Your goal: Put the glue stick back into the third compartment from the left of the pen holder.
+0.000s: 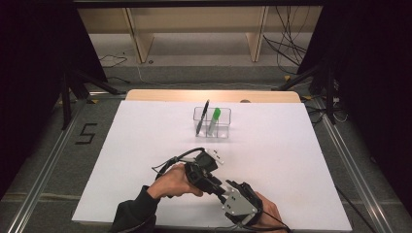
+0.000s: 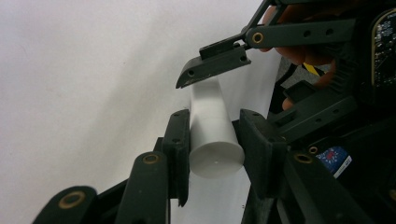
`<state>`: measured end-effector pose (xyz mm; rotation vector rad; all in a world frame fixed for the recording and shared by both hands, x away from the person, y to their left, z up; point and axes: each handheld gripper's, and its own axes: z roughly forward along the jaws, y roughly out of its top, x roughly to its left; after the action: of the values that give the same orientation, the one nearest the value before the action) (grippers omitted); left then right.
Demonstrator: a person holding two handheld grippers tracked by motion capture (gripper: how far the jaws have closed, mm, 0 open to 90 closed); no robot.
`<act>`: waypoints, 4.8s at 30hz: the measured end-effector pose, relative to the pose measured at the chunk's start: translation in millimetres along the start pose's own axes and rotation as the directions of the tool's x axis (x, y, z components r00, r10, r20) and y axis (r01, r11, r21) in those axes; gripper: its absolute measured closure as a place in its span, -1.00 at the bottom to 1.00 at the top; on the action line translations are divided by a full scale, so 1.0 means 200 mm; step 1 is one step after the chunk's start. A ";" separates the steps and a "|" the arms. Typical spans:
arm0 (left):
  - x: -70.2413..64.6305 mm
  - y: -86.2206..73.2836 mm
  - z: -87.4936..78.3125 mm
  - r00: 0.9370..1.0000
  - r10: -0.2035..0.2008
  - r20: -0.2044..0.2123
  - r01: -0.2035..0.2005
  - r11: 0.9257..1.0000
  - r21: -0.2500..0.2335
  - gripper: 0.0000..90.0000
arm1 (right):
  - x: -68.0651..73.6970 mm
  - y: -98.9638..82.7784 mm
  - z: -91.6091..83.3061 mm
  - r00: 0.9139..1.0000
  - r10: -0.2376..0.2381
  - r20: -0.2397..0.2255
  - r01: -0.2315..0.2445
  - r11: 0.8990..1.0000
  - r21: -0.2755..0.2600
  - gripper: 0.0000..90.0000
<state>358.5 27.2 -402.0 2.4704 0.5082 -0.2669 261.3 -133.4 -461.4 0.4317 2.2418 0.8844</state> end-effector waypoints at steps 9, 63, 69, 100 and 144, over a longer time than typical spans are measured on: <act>0.00 0.00 0.01 1.000 -0.002 0.008 0.002 1.000 0.004 0.44 | 0.03 -0.01 0.01 0.998 -0.059 0.026 0.058 0.998 0.012 0.35; 0.11 -0.20 -0.27 0.994 -0.058 -0.098 0.029 0.959 -0.281 -0.43 | -0.18 -0.08 -0.06 0.978 0.206 -0.020 -0.207 0.973 -0.104 0.53; 0.14 -0.32 -0.26 0.983 -0.119 -0.138 0.050 0.905 -0.423 -0.49 | -0.29 -0.11 -0.05 0.921 0.377 -0.097 -0.387 0.913 -0.130 0.53; 0.19 -0.72 -0.22 0.917 -0.272 -0.292 0.028 0.775 -0.632 -0.58 | -0.87 0.04 0.29 0.702 0.693 -0.162 -0.711 0.668 -0.219 0.53; 0.17 -0.83 -0.24 0.901 -0.289 -0.323 0.019 0.771 -0.636 -0.64 | -1.10 0.23 0.69 0.683 0.729 -0.036 -0.722 0.668 -0.177 0.53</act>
<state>323.2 189.2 -459.4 1.8160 0.8303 0.3264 517.1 -150.1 -399.8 1.3094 1.9059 1.4445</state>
